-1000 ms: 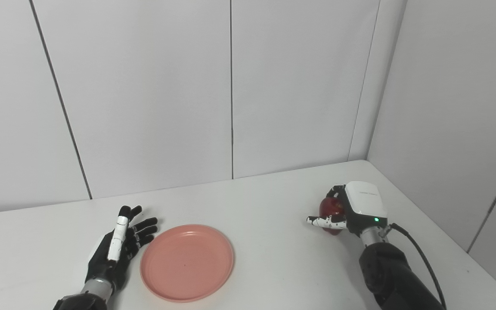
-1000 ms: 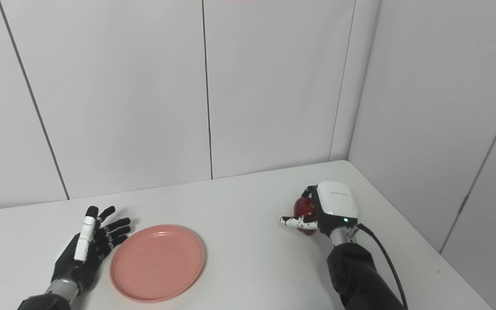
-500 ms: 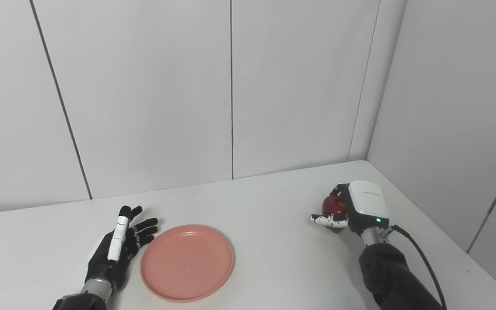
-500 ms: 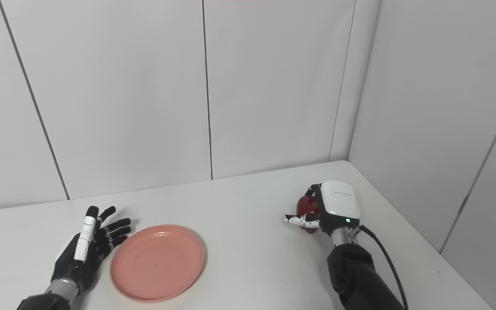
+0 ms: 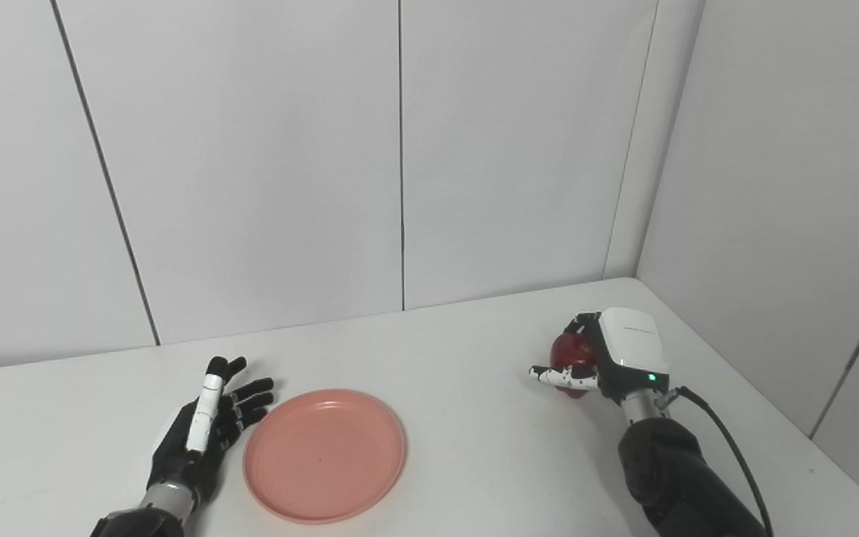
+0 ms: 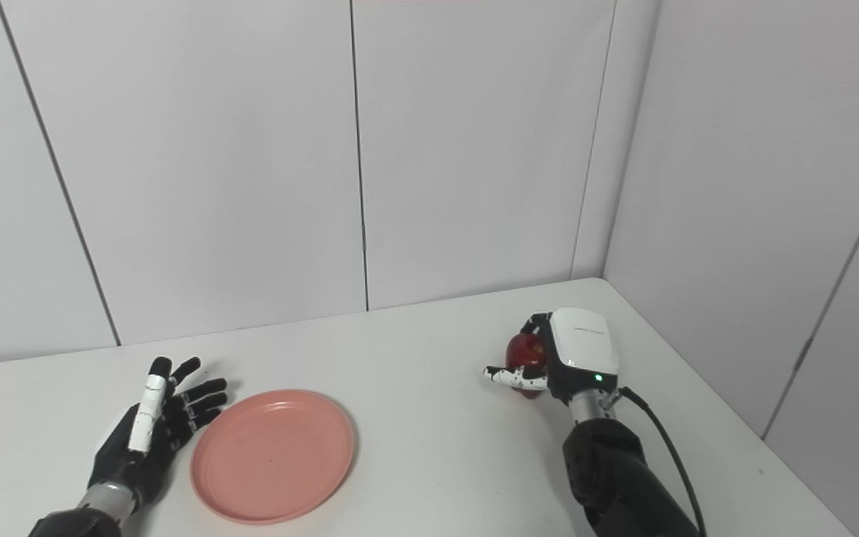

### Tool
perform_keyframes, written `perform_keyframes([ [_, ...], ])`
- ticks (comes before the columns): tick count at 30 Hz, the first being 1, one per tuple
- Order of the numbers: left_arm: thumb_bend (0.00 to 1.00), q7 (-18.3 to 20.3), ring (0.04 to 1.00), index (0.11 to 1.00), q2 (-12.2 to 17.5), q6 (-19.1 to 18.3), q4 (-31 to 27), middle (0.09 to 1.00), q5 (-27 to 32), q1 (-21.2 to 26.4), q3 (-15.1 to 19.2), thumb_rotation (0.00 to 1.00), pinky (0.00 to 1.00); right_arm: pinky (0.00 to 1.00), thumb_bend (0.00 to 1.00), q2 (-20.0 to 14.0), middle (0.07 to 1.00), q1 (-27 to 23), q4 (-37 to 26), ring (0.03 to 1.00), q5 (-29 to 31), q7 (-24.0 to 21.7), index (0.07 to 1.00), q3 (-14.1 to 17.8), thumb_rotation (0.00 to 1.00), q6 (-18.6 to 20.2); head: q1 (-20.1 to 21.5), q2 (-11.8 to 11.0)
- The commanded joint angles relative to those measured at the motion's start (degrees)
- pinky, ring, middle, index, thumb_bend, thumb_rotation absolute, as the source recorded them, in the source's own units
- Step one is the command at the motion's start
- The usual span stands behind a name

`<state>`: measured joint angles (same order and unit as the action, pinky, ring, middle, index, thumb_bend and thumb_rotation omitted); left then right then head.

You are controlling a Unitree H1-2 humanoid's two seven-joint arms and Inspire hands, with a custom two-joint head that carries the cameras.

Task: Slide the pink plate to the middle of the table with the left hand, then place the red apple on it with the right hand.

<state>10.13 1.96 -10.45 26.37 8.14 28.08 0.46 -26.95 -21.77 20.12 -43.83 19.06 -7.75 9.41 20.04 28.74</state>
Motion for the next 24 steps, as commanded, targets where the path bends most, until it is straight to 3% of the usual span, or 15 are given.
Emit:
perform_keyframes([
  [1, 0.88, 0.62, 0.774, 0.889, 0.24, -0.57, -0.77, 0.741, -0.07, 1.51, -0.37, 0.89, 0.82, 0.11, 0.58, -1.93, 0.237, -2.53, -3.46, 0.161, -0.18, -0.13, 0.331, 0.18, 0.38, -1.74, -0.11, 0.03],
  [8, 0.87, 0.29, 0.770, 0.885, -0.15, -0.90, -1.47, 0.737, -0.25, 1.05, -0.53, 0.90, 0.82, 0.11, 0.58, -1.58, 0.236, -3.85, -8.87, 0.161, -1.56, -3.26, 0.321, -1.04, 0.46, -0.43, -0.48, 0.10],
  [13, 0.87, 0.29, 0.766, 0.883, -0.61, -0.77, -1.92, 0.737, -0.13, 0.54, -0.63, 0.91, 0.81, 0.10, 0.58, -0.80, 0.235, -4.89, -11.97, 0.158, -2.17, -6.12, 0.329, -1.59, 0.44, 0.19, -1.83, 0.17],
  [16, 0.87, 0.06, 0.768, 0.884, -1.00, -0.89, -2.05, 0.738, -0.15, 0.39, -0.61, 0.91, 0.82, 0.11, 0.57, -0.30, 0.251, -5.63, -12.40, 0.169, -2.32, -6.74, 0.376, -1.78, 0.45, -0.44, -2.39, 0.14],
  [22, 0.89, -0.72, 0.751, 0.872, -1.49, -0.14, -1.79, 0.733, -1.07, 0.17, -1.07, 0.90, 0.79, 0.11, 0.57, 1.07, 0.244, -7.72, -11.98, 0.166, -3.48, -7.30, 0.346, -3.18, 0.48, -0.89, -3.88, 0.06],
  [24, 0.89, -0.86, 0.746, 0.872, -1.58, -0.13, -1.90, 0.731, -1.24, 0.11, -1.09, 0.90, 0.77, 0.11, 0.58, 1.48, 0.240, -8.44, -11.72, 0.163, -3.63, -7.10, 0.345, -3.80, 0.45, -1.47, -4.69, 0.00],
])
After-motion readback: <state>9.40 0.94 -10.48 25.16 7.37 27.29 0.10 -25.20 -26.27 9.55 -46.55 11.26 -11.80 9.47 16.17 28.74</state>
